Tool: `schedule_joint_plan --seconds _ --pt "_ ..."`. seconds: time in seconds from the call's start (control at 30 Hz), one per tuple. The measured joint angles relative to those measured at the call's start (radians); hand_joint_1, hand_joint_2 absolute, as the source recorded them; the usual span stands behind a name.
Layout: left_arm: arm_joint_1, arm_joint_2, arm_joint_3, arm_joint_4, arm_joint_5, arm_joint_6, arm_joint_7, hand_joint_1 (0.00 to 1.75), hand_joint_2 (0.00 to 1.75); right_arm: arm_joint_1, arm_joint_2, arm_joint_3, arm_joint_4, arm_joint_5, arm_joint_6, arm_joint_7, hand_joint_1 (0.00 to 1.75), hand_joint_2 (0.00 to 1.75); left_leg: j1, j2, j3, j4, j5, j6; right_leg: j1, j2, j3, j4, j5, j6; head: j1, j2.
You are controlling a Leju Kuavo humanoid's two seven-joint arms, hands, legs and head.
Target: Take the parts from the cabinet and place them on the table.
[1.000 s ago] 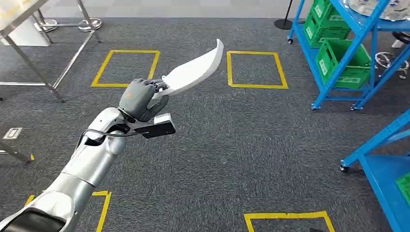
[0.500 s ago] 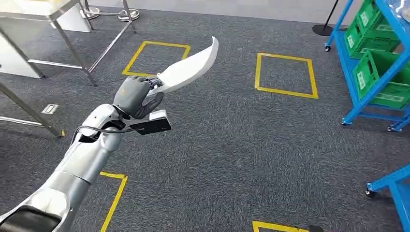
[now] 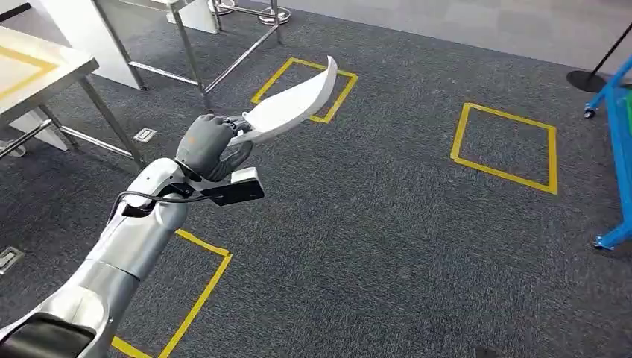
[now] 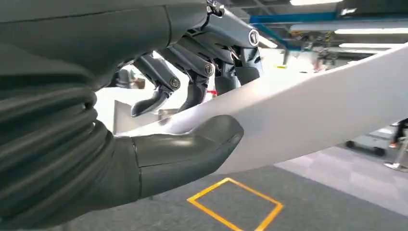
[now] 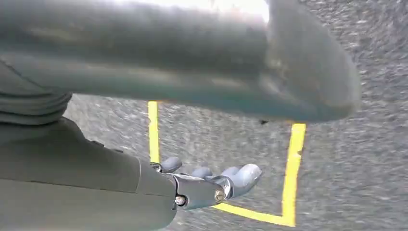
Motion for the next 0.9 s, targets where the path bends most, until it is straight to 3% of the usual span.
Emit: schedule_joint_plan --seconds 0.1,0.13,0.17,0.2,0.27,0.3,0.33,0.4,0.43,0.47,0.5,0.6,0.63,0.67,0.7,0.73,0.8,0.83,0.87,0.9 --pt "0.0 0.005 0.002 0.005 0.0 -0.003 -0.001 1.75 1.75 -0.003 -0.002 0.0 0.0 0.0 0.0 0.002 0.0 0.0 0.007 -0.032 -0.007 -0.015 0.014 -0.025 0.007 -0.037 0.002 -0.004 0.005 -0.024 0.002 0.0" --pt "0.001 0.006 0.002 0.005 -0.002 -0.004 -0.001 1.75 1.75 -0.004 -0.001 0.0 0.0 -0.001 0.0 0.003 0.0 0.0 0.008 -0.021 -0.013 -0.009 0.012 -0.028 0.0 -0.054 0.005 -0.012 0.011 -0.033 0.002 0.0" --pt "-0.002 0.005 0.002 0.005 -0.004 -0.007 -0.002 1.75 1.75 -0.005 -0.002 0.0 0.0 -0.002 -0.003 0.003 0.0 0.0 -0.001 0.041 -0.024 0.017 -0.009 -0.03 0.003 -0.059 0.007 -0.016 0.012 -0.039 -0.005 0.0" --pt "-0.007 0.0 0.001 0.006 -0.008 -0.008 -0.002 1.75 1.75 -0.003 -0.002 0.0 0.0 -0.004 -0.005 0.003 0.0 0.0 0.0 0.081 -0.054 0.076 -0.044 -0.034 0.006 -0.074 0.008 -0.018 0.012 -0.045 -0.011 0.0" --pt "-0.005 -0.013 0.0 0.011 -0.01 -0.009 -0.002 1.75 1.75 0.003 -0.002 0.0 0.0 -0.007 -0.006 0.004 0.0 0.0 0.003 0.11 -0.125 0.224 -0.108 -0.038 0.011 -0.106 0.008 -0.018 0.008 -0.05 -0.011 0.0" --pt "-0.001 -0.02 -0.001 0.014 -0.011 -0.01 -0.002 1.75 1.75 0.004 -0.002 0.0 0.0 -0.011 -0.007 0.005 0.0 0.0 0.005 0.114 -0.149 0.275 -0.119 -0.039 0.011 -0.123 0.008 -0.017 0.007 -0.051 -0.011 0.0" --pt "0.002 -0.027 -0.002 0.016 -0.013 -0.011 -0.001 1.75 1.75 0.003 -0.002 0.0 0.0 -0.013 -0.008 0.006 0.0 0.0 0.006 0.115 -0.147 0.272 -0.107 -0.039 0.011 -0.134 0.009 -0.017 0.006 -0.051 -0.011 0.0" --pt "0.002 -0.035 -0.003 0.021 -0.019 -0.012 -0.001 1.75 1.75 0.003 -0.002 0.0 0.0 -0.015 -0.01 0.006 0.0 0.0 0.005 0.128 -0.08 0.151 -0.037 -0.035 0.012 -0.159 0.014 -0.017 0.002 -0.048 -0.011 0.0" --pt "0.001 -0.039 -0.003 0.021 -0.019 -0.012 -0.001 1.75 1.75 0.003 -0.002 0.0 0.0 -0.016 -0.01 0.007 0.0 0.0 0.003 0.151 -0.032 0.065 -0.001 -0.028 0.012 -0.171 0.02 -0.017 -0.002 -0.045 -0.011 0.0" --pt "-0.002 -0.044 -0.003 0.021 -0.019 -0.012 -0.001 1.75 1.75 0.004 -0.002 0.0 0.0 -0.016 -0.011 0.008 0.0 0.0 -0.006 0.202 0.002 -0.003 0.001 -0.019 0.014 -0.182 0.025 -0.018 -0.006 -0.04 -0.011 0.0" --pt "-0.005 -0.054 -0.004 0.021 -0.019 -0.012 -0.001 1.75 1.75 0.004 0.0 0.0 0.0 -0.017 -0.013 0.013 0.0 0.0 -0.018 0.214 0.013 -0.013 -0.005 -0.007 0.021 -0.193 0.025 -0.014 -0.01 -0.032 -0.011 0.0" --pt "-0.009 -0.065 -0.005 0.029 -0.022 -0.019 -0.003 1.75 1.75 0.001 0.0 -0.001 0.0 -0.018 -0.018 0.024 0.0 0.0 -0.019 0.17 0.008 -0.012 -0.004 0.007 0.021 -0.228 0.04 -0.024 -0.013 -0.017 -0.009 0.0" --pt "-0.012 -0.072 -0.005 0.032 -0.023 -0.02 0.0 1.75 1.75 -0.002 0.0 -0.001 0.0 -0.018 -0.018 0.024 0.0 0.0 -0.01 0.155 0.018 -0.024 0.003 0.017 0.019 -0.233 0.042 -0.023 -0.02 -0.009 -0.009 0.0" --pt "-0.018 -0.081 -0.005 0.035 -0.025 -0.019 0.003 1.75 1.75 -0.003 -0.001 -0.001 0.0 -0.016 -0.018 0.024 0.0 0.0 -0.005 0.143 0.02 -0.028 0.004 0.022 0.013 -0.172 0.038 -0.004 -0.032 -0.004 -0.007 0.0" --pt "-0.024 -0.094 -0.006 0.039 -0.026 -0.018 0.01 1.75 1.75 -0.002 -0.001 -0.001 0.0 -0.016 -0.018 0.025 0.0 0.0 -0.002 0.133 0.019 -0.028 0.006 0.029 0.012 -0.125 0.01 0.053 -0.066 -0.002 -0.004 0.0" --pt "-0.025 -0.104 -0.006 0.042 -0.028 -0.017 0.011 1.75 1.75 0.0 -0.002 -0.001 0.0 -0.016 -0.018 0.027 0.0 0.0 -0.002 0.119 0.019 -0.028 0.006 0.03 0.012 -0.104 -0.027 0.127 -0.099 0.0 0.001 0.0" --pt "-0.019 -0.114 -0.006 0.047 -0.03 -0.017 0.014 1.75 1.75 0.002 -0.006 -0.001 0.0 -0.016 -0.021 0.032 0.0 0.0 -0.002 0.089 0.019 -0.026 0.005 0.032 0.013 -0.093 -0.105 0.264 -0.141 0.004 0.003 0.0" --pt "-0.014 -0.115 -0.007 0.048 -0.031 -0.017 0.016 1.75 1.75 0.001 -0.007 -0.001 0.0 -0.016 -0.021 0.034 0.0 0.0 -0.002 0.076 0.019 -0.024 0.005 0.032 0.013 -0.092 -0.12 0.276 -0.127 0.005 0.003 0.0" --pt "-0.011 -0.115 -0.007 0.049 -0.031 -0.018 0.019 1.75 1.75 0.001 -0.007 -0.001 0.0 -0.016 -0.021 0.034 0.0 0.0 -0.001 0.061 0.019 -0.023 0.004 0.031 0.012 -0.092 -0.11 0.238 -0.091 0.004 0.003 0.0" --pt "-0.01 -0.115 -0.007 0.049 -0.034 -0.018 0.021 1.75 1.75 0.001 -0.008 -0.001 0.0 -0.017 -0.021 0.034 0.0 0.0 0.001 0.046 0.019 -0.02 0.004 0.029 0.01 -0.089 -0.081 0.167 -0.045 0.004 0.004 0.0"
